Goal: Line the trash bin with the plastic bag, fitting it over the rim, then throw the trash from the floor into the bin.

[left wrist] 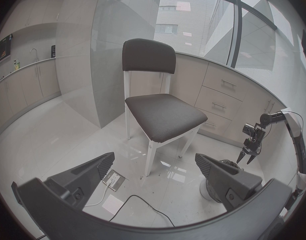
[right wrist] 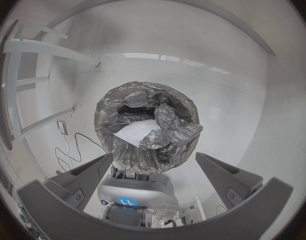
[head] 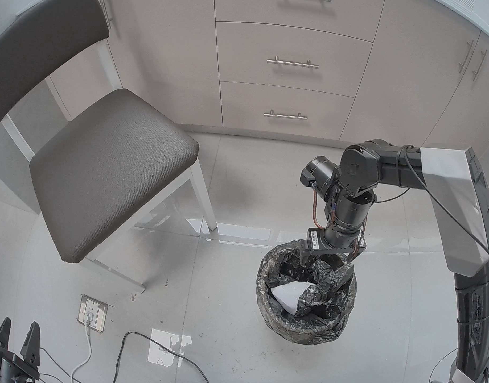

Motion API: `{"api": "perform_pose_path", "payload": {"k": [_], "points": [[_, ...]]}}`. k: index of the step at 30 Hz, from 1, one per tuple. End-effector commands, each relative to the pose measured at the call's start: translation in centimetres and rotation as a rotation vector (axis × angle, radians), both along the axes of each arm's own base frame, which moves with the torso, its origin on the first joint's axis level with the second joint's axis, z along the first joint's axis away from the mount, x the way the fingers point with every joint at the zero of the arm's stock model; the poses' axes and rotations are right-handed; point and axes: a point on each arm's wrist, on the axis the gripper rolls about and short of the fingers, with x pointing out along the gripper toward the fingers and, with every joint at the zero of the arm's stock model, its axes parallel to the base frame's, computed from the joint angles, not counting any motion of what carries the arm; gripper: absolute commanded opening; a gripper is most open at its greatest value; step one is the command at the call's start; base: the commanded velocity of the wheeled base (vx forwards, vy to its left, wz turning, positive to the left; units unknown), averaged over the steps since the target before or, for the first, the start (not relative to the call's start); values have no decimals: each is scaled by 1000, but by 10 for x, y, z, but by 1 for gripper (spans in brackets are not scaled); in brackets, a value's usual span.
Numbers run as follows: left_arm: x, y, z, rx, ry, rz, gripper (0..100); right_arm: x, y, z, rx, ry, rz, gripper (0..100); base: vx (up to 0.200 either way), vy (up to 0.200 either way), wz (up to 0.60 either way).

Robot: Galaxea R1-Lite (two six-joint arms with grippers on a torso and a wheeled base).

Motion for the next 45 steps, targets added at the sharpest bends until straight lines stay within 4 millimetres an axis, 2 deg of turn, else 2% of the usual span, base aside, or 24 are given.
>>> {"api": "perform_pose_path", "payload": {"k": [1, 11, 12, 21, 29, 31, 33, 34, 36, 37, 42, 45], "points": [[0, 0, 0, 0, 1, 0, 100, -1, 5, -7, -12, 13, 10, 100, 0, 0, 0], [0, 0, 0, -1, 1, 9, 100, 1, 15, -19, -30, -7, 23, 100, 0, 0, 0], [0, 0, 0, -1, 1, 9, 100, 2, 15, -21, -33, -6, 23, 0, 0, 0, 0], [0, 0, 0, -2, 0, 10, 100, 0, 22, -30, -44, 9, 40, 0, 0, 0, 0], [0, 0, 0, -2, 0, 11, 100, 1, 38, -65, -81, 25, 69, 0, 0, 0, 0], [0, 0, 0, -2, 0, 11, 100, 3, 39, -75, -88, 34, 69, 0, 0, 0, 0], [0, 0, 0, -2, 0, 11, 100, 4, 40, -77, -90, 34, 69, 0, 0, 0, 0], [0, 0, 0, -2, 0, 11, 100, 7, 41, -90, -105, 28, 65, 0, 0, 0, 0], [0, 0, 0, -2, 0, 11, 100, 7, 41, -90, -106, 27, 64, 0, 0, 0, 0], [0, 0, 0, -2, 0, 11, 100, 9, 42, -100, -120, 17, 63, 0, 0, 0, 0], [0, 0, 0, -2, 0, 11, 100, 10, 42, -116, -145, 38, 71, 0, 0, 0, 0], [0, 0, 0, -4, 0, 11, 100, 10, 41, -135, -196, 59, 90, 0, 0, 0, 0]]}}
